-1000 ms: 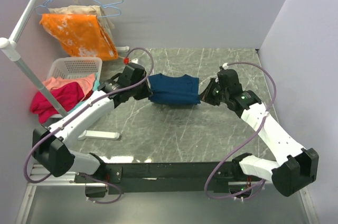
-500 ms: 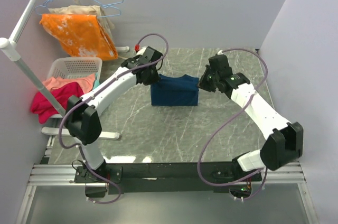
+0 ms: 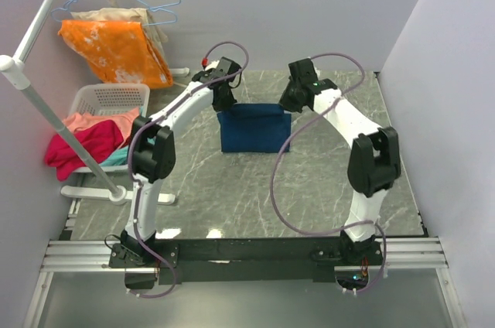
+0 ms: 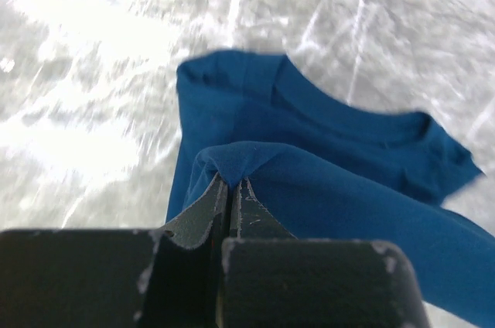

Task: Fold and stack the t-shirts
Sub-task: Fold the tshirt

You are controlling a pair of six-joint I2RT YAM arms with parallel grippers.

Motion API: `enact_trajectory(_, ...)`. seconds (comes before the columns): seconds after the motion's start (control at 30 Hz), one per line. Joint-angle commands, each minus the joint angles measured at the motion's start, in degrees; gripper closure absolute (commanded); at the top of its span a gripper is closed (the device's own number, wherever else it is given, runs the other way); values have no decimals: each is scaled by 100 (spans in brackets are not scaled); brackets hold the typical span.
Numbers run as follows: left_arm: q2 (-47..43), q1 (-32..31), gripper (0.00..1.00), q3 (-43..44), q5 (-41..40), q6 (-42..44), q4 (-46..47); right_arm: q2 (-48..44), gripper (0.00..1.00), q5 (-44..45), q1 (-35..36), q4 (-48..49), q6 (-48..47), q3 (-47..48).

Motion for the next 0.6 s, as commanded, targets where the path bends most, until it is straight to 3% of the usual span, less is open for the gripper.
enact_trajectory(0.0, 591, 209, 99, 648, 121, 312, -54, 698, 100, 187, -138, 46, -24, 761)
enact_trajectory(0.23, 1304, 447, 98, 1141, 709, 593, 262, 1596, 100, 169, -208, -165, 64, 1658)
enact_trajectory(0.3, 1331, 517, 84, 1106, 903, 672, 578, 1684, 96, 134, -234, -44, 108, 1685)
enact_trajectory(0.33, 1322, 552, 79, 1045, 956, 690, 727, 1702, 90, 143, -243, -8, 126, 1694)
enact_trajectory(0.37, 1305, 622, 60, 1053, 1157, 725, 946, 1702, 75, 82, -252, 27, 108, 1712)
enact_trajectory(0.4, 1340, 666, 52, 1123, 1263, 778, 957, 1772, 71, 12, -278, 106, 65, 1764)
enact_trajectory(0.47, 1392, 789, 40, 1623, 1282, 769, 895, 1886, 63, -50, -331, 20, 12, 2158)
enact_trajectory(0.57, 1288, 912, 35, 1862, 1352, 831, 1167, 2150, 60, 2, -419, -411, -59, 2879)
